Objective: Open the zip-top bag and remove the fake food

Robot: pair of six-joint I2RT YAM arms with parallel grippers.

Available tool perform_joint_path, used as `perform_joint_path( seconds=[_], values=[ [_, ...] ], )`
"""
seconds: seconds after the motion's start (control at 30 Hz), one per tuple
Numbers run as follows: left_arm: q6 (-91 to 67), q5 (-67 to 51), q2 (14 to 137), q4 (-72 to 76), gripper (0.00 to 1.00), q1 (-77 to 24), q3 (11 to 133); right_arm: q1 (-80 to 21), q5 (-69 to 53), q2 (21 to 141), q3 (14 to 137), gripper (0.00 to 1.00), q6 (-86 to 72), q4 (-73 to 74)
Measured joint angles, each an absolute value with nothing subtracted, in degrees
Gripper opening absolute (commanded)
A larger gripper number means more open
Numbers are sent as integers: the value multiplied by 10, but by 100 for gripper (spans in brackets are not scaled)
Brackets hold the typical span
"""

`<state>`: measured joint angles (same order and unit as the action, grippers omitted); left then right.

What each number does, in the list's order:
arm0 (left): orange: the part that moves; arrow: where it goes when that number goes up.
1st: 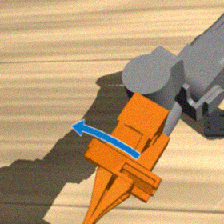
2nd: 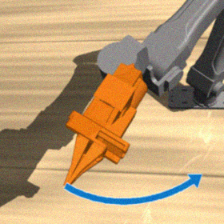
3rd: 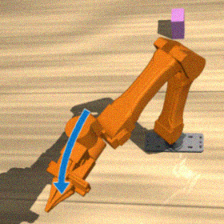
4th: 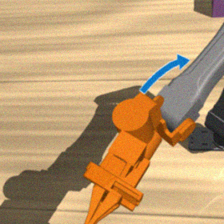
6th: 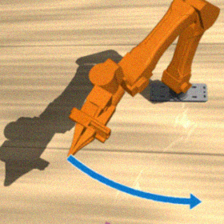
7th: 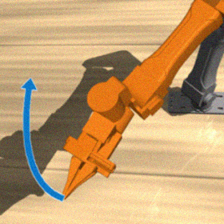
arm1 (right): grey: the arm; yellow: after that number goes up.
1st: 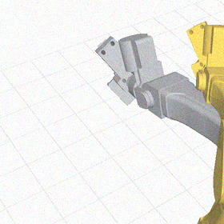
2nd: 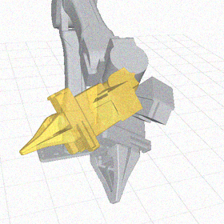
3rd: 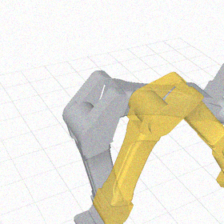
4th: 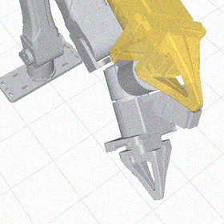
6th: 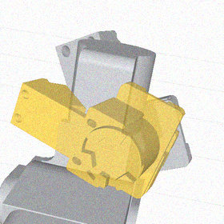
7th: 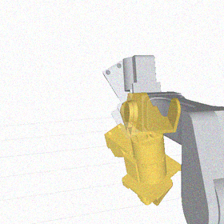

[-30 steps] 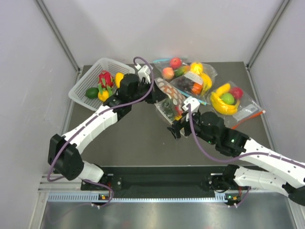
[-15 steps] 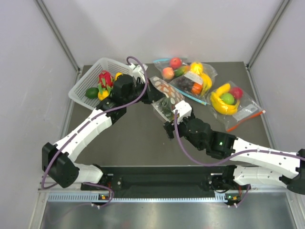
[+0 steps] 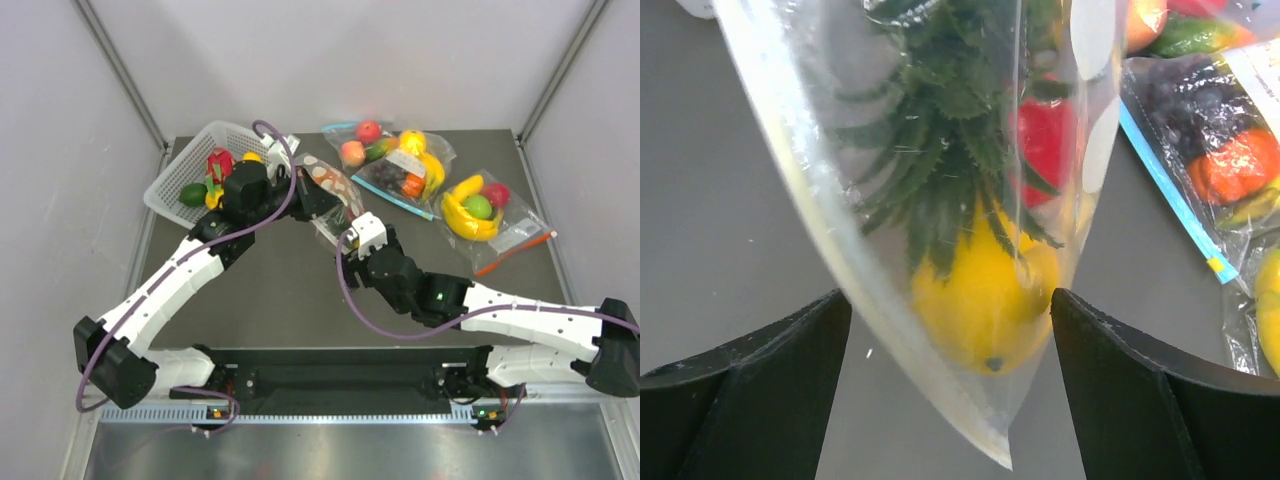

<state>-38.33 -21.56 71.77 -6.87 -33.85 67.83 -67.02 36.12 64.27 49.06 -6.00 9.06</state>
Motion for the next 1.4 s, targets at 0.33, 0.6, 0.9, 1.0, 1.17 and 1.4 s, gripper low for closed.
perform_joint_path(
  seconds=[0.33, 0.6, 0.9, 1.0, 1.17, 1.4],
  values=[
    [-390, -227, 700, -72, 0, -338, 675, -670, 413, 645, 491, 4, -32, 76],
    [-349, -211, 689, -89, 18, -338, 663, -670, 376, 609, 491, 0, -15, 86],
    [-267, -198, 665, -91, 79, -338, 616, -650, 222, 576, 491, 0, -53, 151],
    [-232, -199, 644, -90, 84, -338, 616, -628, 166, 570, 491, 0, -63, 173],
    [-166, -208, 574, -62, 89, -336, 598, -539, 42, 559, 502, 0, -79, 199],
    [-117, -343, 508, 30, 89, -288, 534, -422, -140, 552, 511, 0, -92, 211]
  ],
)
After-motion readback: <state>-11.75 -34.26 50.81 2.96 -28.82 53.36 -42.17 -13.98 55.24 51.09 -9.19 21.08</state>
